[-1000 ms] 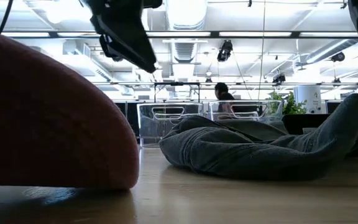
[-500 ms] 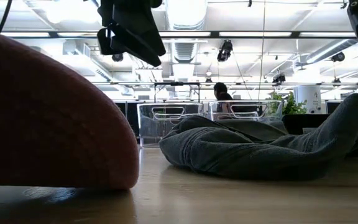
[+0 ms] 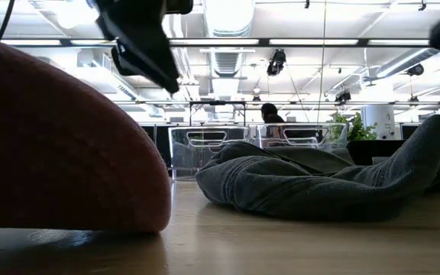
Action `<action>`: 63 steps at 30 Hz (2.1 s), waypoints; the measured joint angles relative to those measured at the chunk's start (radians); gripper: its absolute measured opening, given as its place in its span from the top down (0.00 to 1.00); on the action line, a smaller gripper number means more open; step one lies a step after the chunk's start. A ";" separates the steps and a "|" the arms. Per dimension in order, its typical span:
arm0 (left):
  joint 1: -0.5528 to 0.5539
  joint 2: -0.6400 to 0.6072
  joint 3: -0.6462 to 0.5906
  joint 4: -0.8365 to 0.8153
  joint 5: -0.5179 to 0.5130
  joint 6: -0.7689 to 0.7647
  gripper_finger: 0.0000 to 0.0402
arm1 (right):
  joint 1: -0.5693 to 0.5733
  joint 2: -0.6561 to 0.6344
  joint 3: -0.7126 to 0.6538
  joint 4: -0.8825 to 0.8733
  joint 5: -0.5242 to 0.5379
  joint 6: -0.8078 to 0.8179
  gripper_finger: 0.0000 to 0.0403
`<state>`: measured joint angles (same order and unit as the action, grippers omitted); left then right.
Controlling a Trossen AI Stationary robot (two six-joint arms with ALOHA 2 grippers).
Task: Pick & Place hat
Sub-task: Put the left black cap into the left transparent bin
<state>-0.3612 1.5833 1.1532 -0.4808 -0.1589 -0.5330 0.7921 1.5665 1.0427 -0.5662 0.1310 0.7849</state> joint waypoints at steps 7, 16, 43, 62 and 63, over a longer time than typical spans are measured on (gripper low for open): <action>-0.053 0.007 -0.035 0.048 -0.026 0.219 0.70 | -0.005 0.000 0.016 -0.059 0.068 -0.235 0.64; -0.126 0.147 -0.063 0.245 -0.098 0.687 0.70 | -0.065 0.000 0.008 -0.074 0.119 -0.268 0.61; -0.170 0.422 0.023 0.479 -0.271 0.800 0.70 | -0.229 0.000 -0.118 -0.017 0.161 -0.255 0.60; -0.119 0.478 0.021 0.655 -0.405 0.801 0.70 | -0.347 0.000 -0.278 0.238 -0.011 -0.346 0.60; -0.113 0.479 0.020 0.670 -0.404 0.801 0.70 | -0.349 0.000 -0.279 0.248 -0.021 -0.348 0.60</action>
<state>-0.4742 2.0624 1.1733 0.1889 -0.5626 0.2683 0.4432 1.5665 0.7633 -0.3184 0.1101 0.4369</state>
